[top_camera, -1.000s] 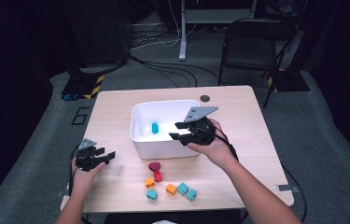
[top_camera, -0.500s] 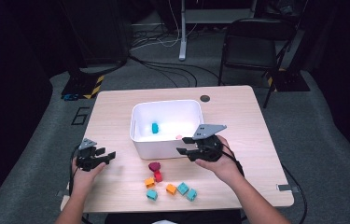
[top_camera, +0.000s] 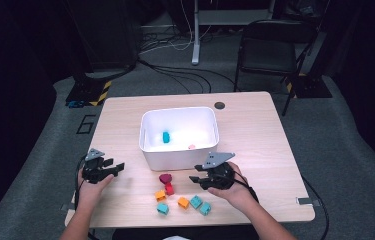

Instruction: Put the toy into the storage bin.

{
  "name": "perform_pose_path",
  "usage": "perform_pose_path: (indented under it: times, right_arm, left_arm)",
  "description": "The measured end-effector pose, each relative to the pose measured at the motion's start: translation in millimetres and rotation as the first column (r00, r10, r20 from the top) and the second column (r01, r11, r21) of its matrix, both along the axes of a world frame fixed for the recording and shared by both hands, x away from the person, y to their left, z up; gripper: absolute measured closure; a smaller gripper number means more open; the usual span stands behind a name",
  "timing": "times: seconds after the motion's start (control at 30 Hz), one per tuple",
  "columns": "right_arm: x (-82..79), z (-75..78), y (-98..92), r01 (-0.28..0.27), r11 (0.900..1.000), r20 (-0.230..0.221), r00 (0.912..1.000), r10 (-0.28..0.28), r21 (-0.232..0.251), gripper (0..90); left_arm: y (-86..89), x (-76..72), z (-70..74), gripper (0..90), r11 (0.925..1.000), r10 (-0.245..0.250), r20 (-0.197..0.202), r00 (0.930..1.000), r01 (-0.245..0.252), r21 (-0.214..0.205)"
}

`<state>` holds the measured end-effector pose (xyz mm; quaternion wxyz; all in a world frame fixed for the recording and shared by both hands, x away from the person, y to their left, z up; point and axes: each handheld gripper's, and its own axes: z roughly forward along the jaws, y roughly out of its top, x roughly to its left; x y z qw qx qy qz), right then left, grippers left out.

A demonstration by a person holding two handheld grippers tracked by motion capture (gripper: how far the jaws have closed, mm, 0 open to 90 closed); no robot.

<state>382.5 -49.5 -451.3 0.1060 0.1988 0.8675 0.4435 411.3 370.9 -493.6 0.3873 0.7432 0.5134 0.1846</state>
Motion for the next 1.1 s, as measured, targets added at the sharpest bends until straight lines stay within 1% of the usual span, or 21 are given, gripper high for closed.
perform_pose_path:
  times: [0.2, 0.23, 0.3, 0.47, 0.5, 0.6, 0.73, 0.83, 0.97, 1.03, 1.1]
  right_arm:
    - [-5.9, -14.5, 12.1, -0.038, 0.9991, -0.013, 0.9992, 0.038, -0.017, 55.8]
    - [-7.3, -16.6, 13.9, -0.038, 0.9992, -0.023, 0.999, 0.038, -0.016, 55.9]
    - [-8.4, -21.2, 16.6, -0.053, 0.9983, -0.022, 0.9984, 0.052, -0.024, 56.3]
    - [-13.3, -30.5, 23.1, -0.086, 0.9958, -0.042, 0.9955, 0.085, -0.032, 56.6]
    - [-14.2, -31.6, 24.4, -0.092, 0.9953, -0.048, 0.9948, 0.09, -0.032, 56.6]
    - [-16.2, -33.7, 27.8, -0.119, 0.9925, -0.047, 0.992, 0.117, -0.029, 56.6]
    - [-18.8, -36.9, 31.2, -0.128, 0.9912, -0.06, 0.9902, 0.126, -0.033, 56.6]
    - [-19.9, -38.9, 33.3, -0.135, 0.99, -0.056, 0.9896, 0.133, -0.041, 56.7]
    - [-22.7, -40.4, 36.5, -0.16, 0.9856, -0.039, 0.9867, 0.158, -0.055, 57.0]
    - [-25.2, -40.9, 38.1, -0.17, 0.9839, -0.046, 0.9848, 0.167, -0.057, 56.9]
    - [-26.5, -42.0, 39.8, -0.182, 0.9811, -0.043, 0.9829, 0.179, -0.066, 56.8]
  left_arm:
    - [-0.5, 0.0, -0.5, 41.2, 1.0, -0.001, 0.001, 1.0, 0.001, 0.001]
    - [-0.5, 0.0, -0.4, 41.3, 1.0, -0.002, 0.0, 1.0, 0.002, 0.001]
    - [-0.2, 0.0, -0.5, 41.2, 1.0, 0.0, 0.0, 1.0, 0.0, 0.0]
    - [0.5, -0.1, -0.2, 41.2, 1.0, -0.001, 0.001, 1.0, 0.001, 0.001]
    - [0.4, -0.1, -0.1, 41.2, 1.0, 0.0, 0.001, 1.0, 0.0, 0.001]
    - [0.3, -0.1, -0.2, 41.2, 1.0, 0.0, 0.001, 1.0, 0.0, 0.002]
    - [0.2, -0.2, -0.2, 41.2, 1.0, 0.0, 0.0, 1.0, 0.0, 0.002]
    - [0.1, -0.1, -0.1, 41.2, 1.0, -0.001, 0.001, 1.0, 0.001, 0.001]
    - [0.4, -0.1, -0.1, 41.2, 1.0, 0.0, 0.001, 1.0, 0.0, 0.001]
    - [0.3, -0.2, -0.2, 41.2, 1.0, 0.002, 0.004, 1.0, -0.002, 0.001]
    - [0.3, -0.2, -0.2, 41.2, 1.0, 0.002, 0.003, 1.0, -0.002, 0.001]
